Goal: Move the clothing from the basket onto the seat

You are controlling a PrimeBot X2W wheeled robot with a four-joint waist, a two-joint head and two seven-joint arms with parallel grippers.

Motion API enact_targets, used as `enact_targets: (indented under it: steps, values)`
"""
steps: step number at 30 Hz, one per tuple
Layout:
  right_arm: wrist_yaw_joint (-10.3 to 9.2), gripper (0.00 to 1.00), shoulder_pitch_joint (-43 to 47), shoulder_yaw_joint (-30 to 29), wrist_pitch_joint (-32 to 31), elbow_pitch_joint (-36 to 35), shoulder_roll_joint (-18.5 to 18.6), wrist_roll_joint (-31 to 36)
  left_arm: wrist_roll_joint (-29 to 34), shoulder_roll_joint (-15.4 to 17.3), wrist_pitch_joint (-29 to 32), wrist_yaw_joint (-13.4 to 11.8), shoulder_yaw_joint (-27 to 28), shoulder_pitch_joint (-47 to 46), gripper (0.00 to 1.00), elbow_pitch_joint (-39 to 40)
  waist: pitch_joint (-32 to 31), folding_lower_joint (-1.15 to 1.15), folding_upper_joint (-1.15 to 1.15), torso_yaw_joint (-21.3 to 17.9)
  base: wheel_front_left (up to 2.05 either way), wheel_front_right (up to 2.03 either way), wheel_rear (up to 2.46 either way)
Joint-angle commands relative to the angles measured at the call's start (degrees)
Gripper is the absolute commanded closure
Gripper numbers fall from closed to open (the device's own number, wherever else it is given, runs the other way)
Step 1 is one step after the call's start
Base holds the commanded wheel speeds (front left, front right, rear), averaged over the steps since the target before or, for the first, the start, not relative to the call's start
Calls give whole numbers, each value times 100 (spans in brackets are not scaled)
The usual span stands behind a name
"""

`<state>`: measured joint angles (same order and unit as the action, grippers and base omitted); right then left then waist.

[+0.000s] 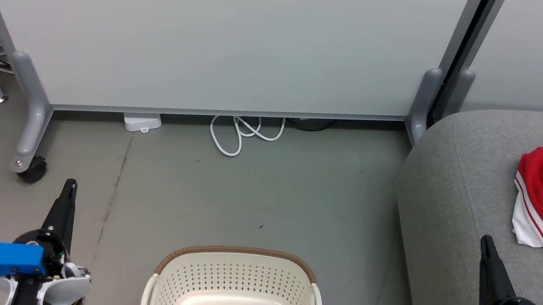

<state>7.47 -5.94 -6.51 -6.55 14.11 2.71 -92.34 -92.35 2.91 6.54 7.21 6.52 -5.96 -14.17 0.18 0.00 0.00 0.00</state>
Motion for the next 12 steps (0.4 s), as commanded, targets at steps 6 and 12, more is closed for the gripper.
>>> enact_targets:
  steps: [6, 12]
  values:
    - [4, 100, -56, -8, -17, -16, 31, -15, -12, -6, 20, 53, 15, -56, 100, 19, 0, 0, 0, 0, 0, 0, 0]
    - [4, 100, -56, -8, -17, -16, 31, -16, -13, -7, 21, 53, 15, -56, 100, 20, 0, 0, 0, 0, 0, 0, 0]
